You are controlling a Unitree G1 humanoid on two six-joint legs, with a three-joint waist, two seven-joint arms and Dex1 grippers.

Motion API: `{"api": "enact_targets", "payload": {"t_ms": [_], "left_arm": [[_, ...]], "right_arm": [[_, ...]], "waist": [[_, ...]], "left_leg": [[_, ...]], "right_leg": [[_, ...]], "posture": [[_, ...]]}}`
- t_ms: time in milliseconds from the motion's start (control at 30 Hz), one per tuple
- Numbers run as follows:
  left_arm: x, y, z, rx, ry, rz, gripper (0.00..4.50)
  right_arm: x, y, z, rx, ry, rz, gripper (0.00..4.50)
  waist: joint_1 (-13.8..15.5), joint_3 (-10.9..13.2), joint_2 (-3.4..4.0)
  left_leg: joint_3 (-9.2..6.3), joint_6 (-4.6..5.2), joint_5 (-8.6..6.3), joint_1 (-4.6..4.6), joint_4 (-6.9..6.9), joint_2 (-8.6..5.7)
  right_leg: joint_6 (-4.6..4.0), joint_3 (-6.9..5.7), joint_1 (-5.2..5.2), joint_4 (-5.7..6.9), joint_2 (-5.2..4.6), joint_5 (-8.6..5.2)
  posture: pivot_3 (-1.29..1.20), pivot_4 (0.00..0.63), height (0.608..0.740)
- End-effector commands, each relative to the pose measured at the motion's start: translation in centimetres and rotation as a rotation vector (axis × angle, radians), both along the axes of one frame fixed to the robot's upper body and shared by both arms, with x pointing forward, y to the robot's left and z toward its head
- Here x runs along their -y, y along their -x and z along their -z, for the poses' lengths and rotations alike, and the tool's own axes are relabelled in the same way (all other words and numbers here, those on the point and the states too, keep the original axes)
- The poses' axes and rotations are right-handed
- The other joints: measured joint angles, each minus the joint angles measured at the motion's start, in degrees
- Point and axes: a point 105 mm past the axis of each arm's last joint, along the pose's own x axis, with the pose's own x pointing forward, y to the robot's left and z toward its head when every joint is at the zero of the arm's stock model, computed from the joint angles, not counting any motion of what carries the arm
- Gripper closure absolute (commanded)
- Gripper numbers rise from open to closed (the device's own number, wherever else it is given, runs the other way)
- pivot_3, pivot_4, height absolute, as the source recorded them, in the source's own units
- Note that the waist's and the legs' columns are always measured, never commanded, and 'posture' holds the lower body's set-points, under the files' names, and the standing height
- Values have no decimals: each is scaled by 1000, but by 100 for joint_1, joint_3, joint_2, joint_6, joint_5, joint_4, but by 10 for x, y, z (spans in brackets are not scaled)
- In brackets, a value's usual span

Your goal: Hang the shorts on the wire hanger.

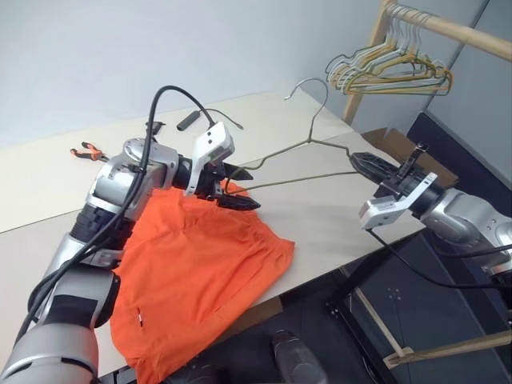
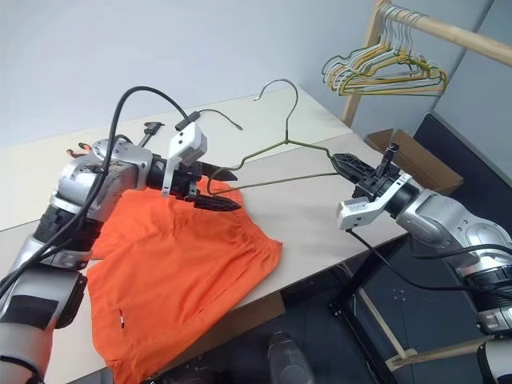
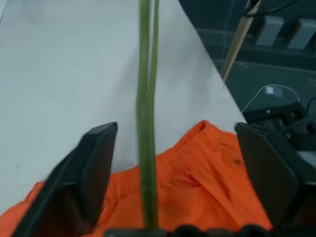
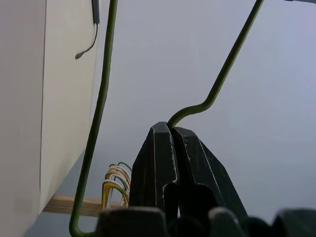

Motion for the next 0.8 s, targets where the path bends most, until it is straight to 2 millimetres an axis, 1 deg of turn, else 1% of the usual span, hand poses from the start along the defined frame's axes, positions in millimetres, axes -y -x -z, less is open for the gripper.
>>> {"api": "enact_targets", "payload": {"t_ms": [33, 67, 100, 300, 333, 433, 500, 600, 667, 700, 800], "left_arm": [[0, -6, -16, 83, -4, -15, 1593], [-1, -6, -16, 83, -3, -16, 1887], [-1, -6, -16, 82, 0, -15, 2299], [-4, -5, -16, 80, 6, -24, 4328], [-5, -5, -16, 79, 6, -25, 4482], [-7, -5, -15, 84, 0, -36, 4482], [-9, -5, -15, 83, 2, -44, 4500], [-21, -1, -11, 93, -13, -70, 4500], [-28, 3, -8, 92, -19, -91, 4500], [-32, 6, -6, 89, -25, -102, 4500], [-44, 18, 0, 90, -46, -128, 4500]], "right_arm": [[-5, 6, -28, 79, -37, -31, 4500], [-5, 6, -28, 79, -40, -29, 4500], [-4, 6, -29, 79, -39, -27, 4500], [-4, 5, -28, 71, -29, -28, 4500], [-4, 5, -28, 68, -29, -31, 4500], [-8, 7, -23, 7, -30, -57, 4500], [-10, 11, -21, -43, -46, -89, 3956], [-15, 17, -15, -142, -48, -142, 3062], [-18, 19, -12, -199, -57, -171, 2306], [-20, 20, -12, -230, -70, -191, 2003], [-29, 18, -12, -363, -129, -241, 943]], "waist": [[-35, 0, 0], [-54, 0, 0], [-73, 0, 0], [-83, -1, 1], [-83, -1, 1], [-82, -1, 1], [-82, -1, 1], [-92, -1, 1], [-94, -1, 1], [-88, -1, 1], [-58, -1, 1]], "left_leg": [[0, 0, 0, 0, 0, 0], [-1, 0, 0, -1, 0, 0], [-1, 0, 0, -1, 0, 0], [0, 0, 0, 2, 0, 0], [0, 0, 0, 2, 0, 0], [0, 0, 0, 2, 0, 0], [0, 0, 0, 2, 0, 0], [0, 1, -1, 5, 0, 2], [1, 1, -1, 10, -1, 3], [1, 1, -1, 13, -1, 4], [2, 1, -1, 25, -1, 4]], "right_leg": [[0, 0, 0, 0, 0, 0], [0, -1, 0, 0, 0, 0], [0, 0, 0, 0, -1, 0], [1, 1, 0, 3, -2, 0], [1, 1, 0, 4, -2, 0], [1, 3, 0, 3, -2, 0], [2, 3, 0, 2, -2, 0], [2, 3, 2, 2, -1, 0], [2, 6, 3, 4, -1, 0], [2, 6, 5, 6, 0, 0], [2, 9, 16, 7, 0, 1]], "posture": [[-274, 27, 740], [-274, 27, 740], [-272, 28, 740], [-265, 26, 740], [-262, 26, 740], [-258, 24, 740], [-254, 24, 740], [-233, 27, 740], [-202, 27, 740], [-187, 26, 740], [-152, 27, 740]]}}
